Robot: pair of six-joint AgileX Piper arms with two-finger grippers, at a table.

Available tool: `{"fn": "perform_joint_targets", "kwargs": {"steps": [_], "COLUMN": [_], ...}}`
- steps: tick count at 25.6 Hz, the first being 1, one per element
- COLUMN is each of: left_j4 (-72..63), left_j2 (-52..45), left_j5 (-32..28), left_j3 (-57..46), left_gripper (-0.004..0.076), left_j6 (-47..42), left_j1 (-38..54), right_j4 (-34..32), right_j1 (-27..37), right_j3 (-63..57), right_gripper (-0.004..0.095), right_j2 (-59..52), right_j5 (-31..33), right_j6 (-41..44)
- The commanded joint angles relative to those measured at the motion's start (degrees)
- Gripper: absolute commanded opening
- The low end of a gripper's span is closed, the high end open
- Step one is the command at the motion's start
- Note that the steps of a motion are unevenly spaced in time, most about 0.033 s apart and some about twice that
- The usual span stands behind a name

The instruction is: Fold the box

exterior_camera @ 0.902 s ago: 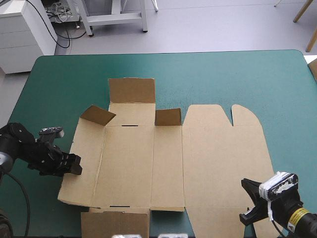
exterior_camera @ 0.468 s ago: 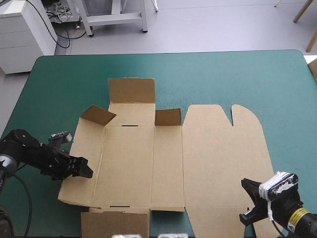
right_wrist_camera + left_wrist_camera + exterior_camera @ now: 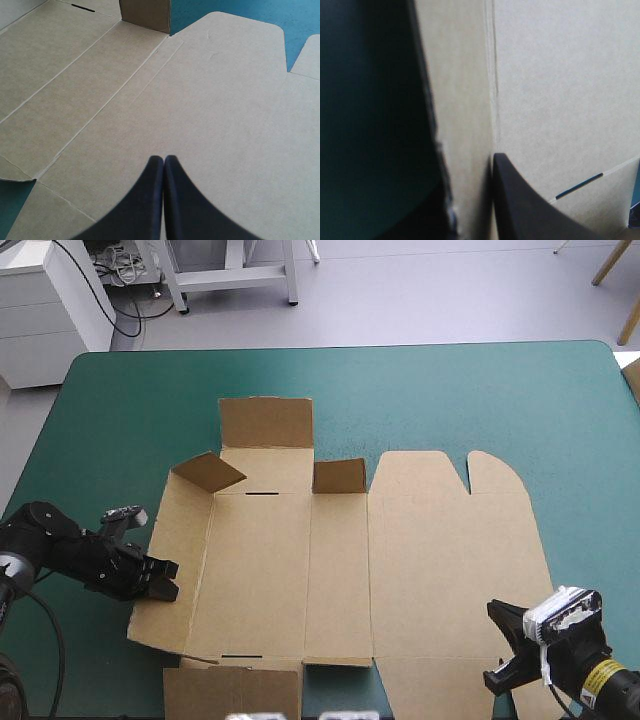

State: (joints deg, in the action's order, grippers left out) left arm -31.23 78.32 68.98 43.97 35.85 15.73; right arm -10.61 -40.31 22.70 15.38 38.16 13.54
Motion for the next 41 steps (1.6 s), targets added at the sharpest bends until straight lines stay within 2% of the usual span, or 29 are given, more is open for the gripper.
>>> {"fn": "perform_joint_targets", "kwargs": {"steps": [1,6,13,22,25,28,32,36,38,41], "left_j4": [-2.51,0.02,6.83,26.58,31.71,40.74,52.45,60.8,64.05,64.3], "left_j2": [-1.26,-1.26,-1.26,0.61,1.61,2.57,4.51,5.03,5.03,5.03], "left_j5": [4.42,3.46,1.27,-5.33,-9.59,-20.94,-27.74,-35.16,-40.68,-42.71], "left_j3": [1.13,3.53,15.69,29.82,31.97,32.62,32.62,32.62,32.62,32.52], "left_gripper": [-0.0006,-0.0008,-0.0008,-0.0008,-0.0008,-0.0008,-0.0008,-0.0008,-0.0008,-0.0008], "left_j6": [2.58,3.21,2.85,2.83,2.57,2.57,1.75,-0.93,-1.2,-1.89], "left_j1": [-0.02,-0.02,-1.87,-21.53,-29.35,-40.13,-49.32,-51.74,-51.86,-52.68], "right_j4": [-0.82,-0.82,-0.82,-0.82,-0.82,-0.82,-0.82,-0.82,-0.82,-0.82], "right_j1": [0.22,0.22,0.22,0.22,0.22,0.22,0.22,0.22,0.22,0.22], "right_j3": [1.63,1.63,1.63,1.63,1.63,1.63,1.63,1.63,1.63,1.63], "right_gripper": [-0.0016,-0.0016,-0.0016,-0.0016,-0.0016,-0.0016,-0.0016,-0.0016,-0.0016,-0.0016], "right_j2": [0.55,0.55,0.55,0.55,0.55,0.55,0.55,0.55,0.55,0.55], "right_j5": [-3.87,-3.87,-3.87,-3.87,-3.87,-3.87,-3.87,-3.87,-3.87,-3.87], "right_j6": [-0.13,-0.13,-0.13,-0.13,-0.13,-0.13,-0.13,-0.13,-0.13,-0.13]}}
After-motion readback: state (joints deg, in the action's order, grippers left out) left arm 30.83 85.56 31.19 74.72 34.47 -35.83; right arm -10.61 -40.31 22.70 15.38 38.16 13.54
